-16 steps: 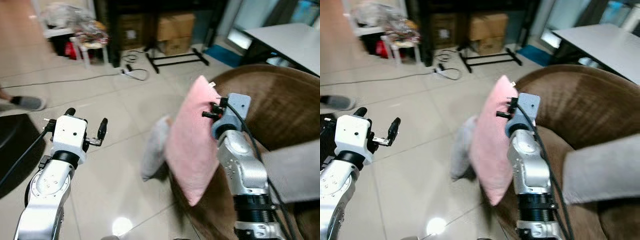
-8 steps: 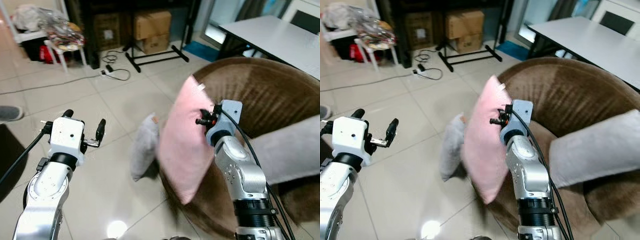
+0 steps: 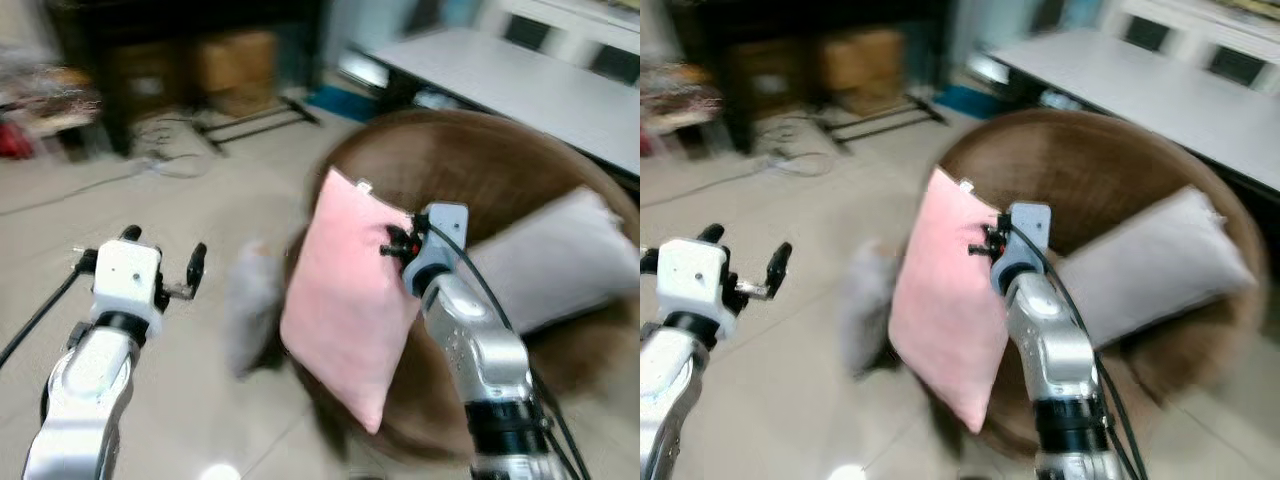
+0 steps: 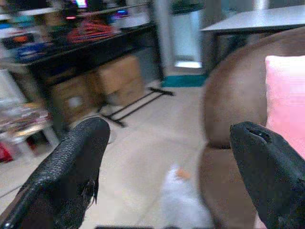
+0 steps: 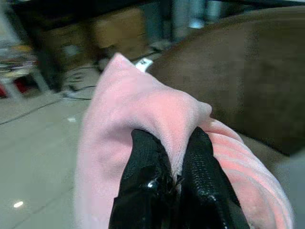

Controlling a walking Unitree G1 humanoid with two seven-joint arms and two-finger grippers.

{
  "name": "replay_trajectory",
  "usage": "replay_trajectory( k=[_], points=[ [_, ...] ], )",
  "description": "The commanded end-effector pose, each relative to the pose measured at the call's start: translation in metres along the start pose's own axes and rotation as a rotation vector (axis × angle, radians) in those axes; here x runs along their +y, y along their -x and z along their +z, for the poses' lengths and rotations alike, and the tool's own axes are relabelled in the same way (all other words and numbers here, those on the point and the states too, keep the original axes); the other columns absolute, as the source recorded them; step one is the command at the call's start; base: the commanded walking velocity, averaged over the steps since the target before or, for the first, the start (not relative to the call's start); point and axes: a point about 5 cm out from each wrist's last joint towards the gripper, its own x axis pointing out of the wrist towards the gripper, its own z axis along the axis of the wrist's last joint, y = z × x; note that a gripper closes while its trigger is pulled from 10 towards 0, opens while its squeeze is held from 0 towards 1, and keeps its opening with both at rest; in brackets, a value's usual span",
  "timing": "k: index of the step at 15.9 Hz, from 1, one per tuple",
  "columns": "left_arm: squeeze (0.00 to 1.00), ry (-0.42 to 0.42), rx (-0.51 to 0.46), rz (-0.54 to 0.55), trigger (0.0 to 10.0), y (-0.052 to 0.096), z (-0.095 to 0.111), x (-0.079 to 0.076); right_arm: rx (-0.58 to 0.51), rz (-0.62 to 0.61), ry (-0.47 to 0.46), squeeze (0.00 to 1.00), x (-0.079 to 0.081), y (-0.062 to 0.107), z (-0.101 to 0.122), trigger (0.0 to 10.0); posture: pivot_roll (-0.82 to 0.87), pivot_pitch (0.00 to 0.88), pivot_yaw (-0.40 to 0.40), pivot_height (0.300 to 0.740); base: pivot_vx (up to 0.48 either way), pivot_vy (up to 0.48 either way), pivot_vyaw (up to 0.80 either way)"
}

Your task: Move the pillow to the sofa from floor

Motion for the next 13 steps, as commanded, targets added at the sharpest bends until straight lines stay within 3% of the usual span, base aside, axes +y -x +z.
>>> replay_trajectory(
  k=[1, 7, 13],
  points=[
    [0.00, -0.001, -0.013, 0.000, 10.0, 0.001, 0.003, 0.001, -0.038, 0.007, 0.000, 0.00, 0.001, 0.001, 0.010, 10.0, 0.04, 0.000, -0.101, 0.740, 0.270, 0.000, -0.80],
    [0.00, -0.010, -0.011, -0.003, 10.0, 0.003, 0.002, 0.000, -0.037, 0.038, 0.010, 0.00, 0.005, 0.002, 0.011, 10.0, 0.05, 0.000, -0.110, 0.740, 0.273, 0.000, -0.80],
    [0.00, -0.016, -0.008, -0.013, 10.0, 0.005, 0.002, -0.001, -0.044, 0.112, 0.017, 0.00, 0.012, 0.003, 0.013, 10.0, 0.04, 0.000, -0.111, 0.740, 0.273, 0.000, 0.00]
  ],
)
